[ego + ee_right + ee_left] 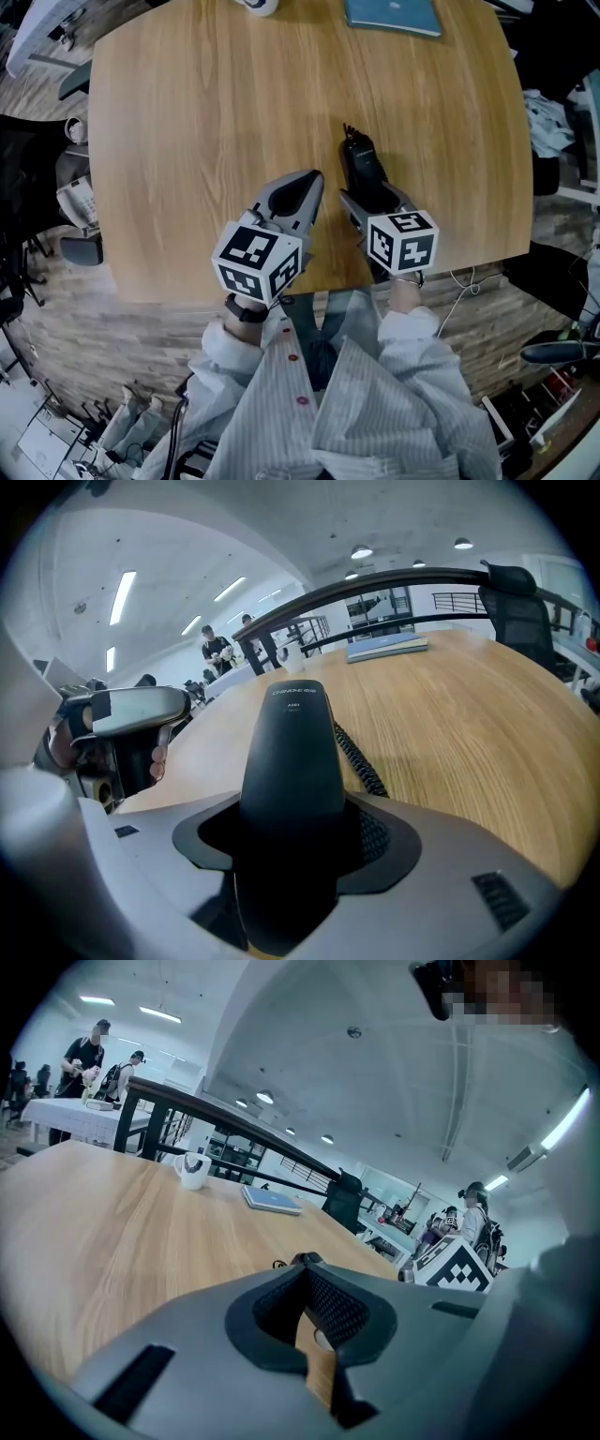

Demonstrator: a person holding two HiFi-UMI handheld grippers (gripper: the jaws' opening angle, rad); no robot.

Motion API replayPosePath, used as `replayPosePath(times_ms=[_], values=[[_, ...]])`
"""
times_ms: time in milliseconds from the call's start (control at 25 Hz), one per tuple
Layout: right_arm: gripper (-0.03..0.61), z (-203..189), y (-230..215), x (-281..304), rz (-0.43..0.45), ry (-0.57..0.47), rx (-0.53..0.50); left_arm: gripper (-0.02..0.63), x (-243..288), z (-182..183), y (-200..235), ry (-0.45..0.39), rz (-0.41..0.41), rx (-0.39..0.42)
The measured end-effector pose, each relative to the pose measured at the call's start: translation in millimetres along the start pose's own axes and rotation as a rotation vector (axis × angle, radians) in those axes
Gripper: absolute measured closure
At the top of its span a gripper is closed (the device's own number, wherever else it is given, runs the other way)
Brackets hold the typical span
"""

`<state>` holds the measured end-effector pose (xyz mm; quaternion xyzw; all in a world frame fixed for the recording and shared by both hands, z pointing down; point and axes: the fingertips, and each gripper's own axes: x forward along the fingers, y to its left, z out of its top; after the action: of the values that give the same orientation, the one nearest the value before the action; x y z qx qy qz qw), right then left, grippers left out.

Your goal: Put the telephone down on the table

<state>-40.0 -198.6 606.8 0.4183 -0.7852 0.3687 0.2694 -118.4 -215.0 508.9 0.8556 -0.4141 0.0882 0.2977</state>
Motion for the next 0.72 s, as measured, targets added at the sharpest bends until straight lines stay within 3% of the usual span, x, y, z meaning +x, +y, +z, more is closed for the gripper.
replayPosePath(times_ms=[400,720], values=[[0.281,-11.4,5.8,12.8,-0.035,0.072,-0.079,0.606,-6.0,-6.7,14.6,0.003,0.016,-0.031],[0.281,-12.2,7.2,15.9,-0.046,0.083,-0.075,0.606,-8.6,-4.5,22.2,-0.004,0.027,-0.048]])
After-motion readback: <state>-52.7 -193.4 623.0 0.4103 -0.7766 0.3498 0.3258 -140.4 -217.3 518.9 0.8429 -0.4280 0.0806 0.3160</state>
